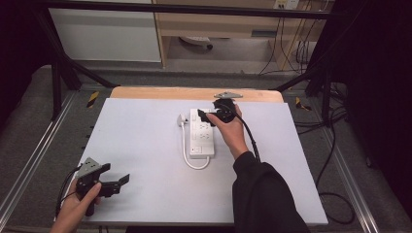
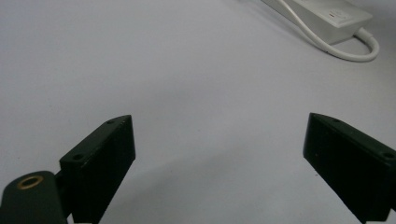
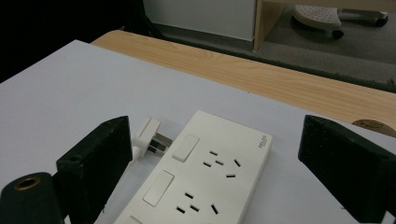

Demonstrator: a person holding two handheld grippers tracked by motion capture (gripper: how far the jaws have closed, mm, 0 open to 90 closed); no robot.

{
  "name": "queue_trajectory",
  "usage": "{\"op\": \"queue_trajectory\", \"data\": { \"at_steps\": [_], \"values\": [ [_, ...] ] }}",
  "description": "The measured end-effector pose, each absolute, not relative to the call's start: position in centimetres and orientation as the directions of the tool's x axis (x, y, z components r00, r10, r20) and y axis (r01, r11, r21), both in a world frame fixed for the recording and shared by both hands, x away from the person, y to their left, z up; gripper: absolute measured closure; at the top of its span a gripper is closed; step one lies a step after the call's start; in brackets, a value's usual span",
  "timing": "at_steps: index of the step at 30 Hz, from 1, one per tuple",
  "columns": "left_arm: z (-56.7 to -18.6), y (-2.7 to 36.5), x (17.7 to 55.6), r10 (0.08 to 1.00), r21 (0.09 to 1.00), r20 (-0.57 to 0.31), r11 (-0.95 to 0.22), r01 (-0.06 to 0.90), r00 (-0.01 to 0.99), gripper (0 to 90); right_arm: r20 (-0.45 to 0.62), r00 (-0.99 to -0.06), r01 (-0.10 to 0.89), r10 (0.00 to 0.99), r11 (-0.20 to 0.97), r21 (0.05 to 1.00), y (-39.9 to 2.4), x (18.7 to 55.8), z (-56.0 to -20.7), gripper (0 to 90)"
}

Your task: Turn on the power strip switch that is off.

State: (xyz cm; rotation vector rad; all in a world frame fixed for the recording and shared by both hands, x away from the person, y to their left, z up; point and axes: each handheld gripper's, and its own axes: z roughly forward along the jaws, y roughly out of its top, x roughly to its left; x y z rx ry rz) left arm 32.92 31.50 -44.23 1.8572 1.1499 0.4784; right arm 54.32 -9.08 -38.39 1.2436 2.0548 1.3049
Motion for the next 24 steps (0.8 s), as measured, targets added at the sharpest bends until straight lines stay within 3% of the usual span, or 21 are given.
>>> {"op": "queue_trajectory", "data": {
  "at_steps": [9, 24],
  "values": [
    [-44.2, 31.5, 32.9, 0.859, 0.832, -0.121, -0.186, 0.523, 0.497, 9.1, 0.113, -0.517, 0.471, 0.849, 0.171, 0.865, -8.3, 54.9, -38.7, 10.8],
    [-44.3, 31.5, 32.9, 0.859, 0.829, -0.121, -0.189, 0.527, 0.498, 9.1, 0.122, -0.502, 0.46, 0.856, 0.144, 0.876, -7.7, 55.6, -38.8, 26.5]
  ]
}}
